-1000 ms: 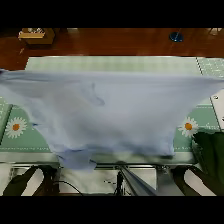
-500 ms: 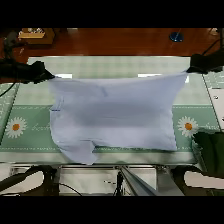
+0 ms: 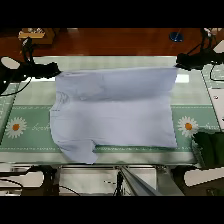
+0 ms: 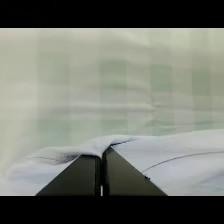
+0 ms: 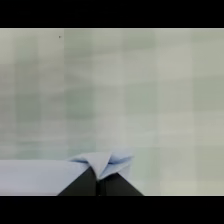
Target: Fold the shirts.
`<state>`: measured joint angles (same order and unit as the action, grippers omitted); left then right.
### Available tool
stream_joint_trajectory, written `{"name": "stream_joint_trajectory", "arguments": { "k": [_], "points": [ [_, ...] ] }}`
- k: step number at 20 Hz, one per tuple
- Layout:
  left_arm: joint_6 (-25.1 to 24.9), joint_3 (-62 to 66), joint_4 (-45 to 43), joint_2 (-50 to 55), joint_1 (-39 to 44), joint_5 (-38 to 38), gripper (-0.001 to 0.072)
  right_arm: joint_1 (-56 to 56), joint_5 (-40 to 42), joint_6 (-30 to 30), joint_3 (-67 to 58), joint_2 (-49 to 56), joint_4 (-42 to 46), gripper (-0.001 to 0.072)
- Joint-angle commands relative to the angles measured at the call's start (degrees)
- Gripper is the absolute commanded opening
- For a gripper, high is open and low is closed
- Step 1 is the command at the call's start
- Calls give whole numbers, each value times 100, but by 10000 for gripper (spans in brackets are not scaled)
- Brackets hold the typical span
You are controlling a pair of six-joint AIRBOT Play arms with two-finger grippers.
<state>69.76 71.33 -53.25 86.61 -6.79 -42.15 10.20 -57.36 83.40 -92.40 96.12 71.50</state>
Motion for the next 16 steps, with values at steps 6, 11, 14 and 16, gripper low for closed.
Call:
{"name": "stream_joint_trajectory", "arguments": {
  "k": [6,11,14,16],
  "points": [
    [-330,79,-15,511,68,527,25,0,-468,-7,-24,435,35,16],
    [136,949,-256,483,-109,-2343,24,-17,-2544,39,-74,146,118,16],
    [793,918,-1222,503,-92,-3324,24,-20,-3016,79,-63,122,597,16],
    [1043,688,-1766,553,-81,-3491,24,-20,-3008,181,17,122,664,16]
  ]
}}
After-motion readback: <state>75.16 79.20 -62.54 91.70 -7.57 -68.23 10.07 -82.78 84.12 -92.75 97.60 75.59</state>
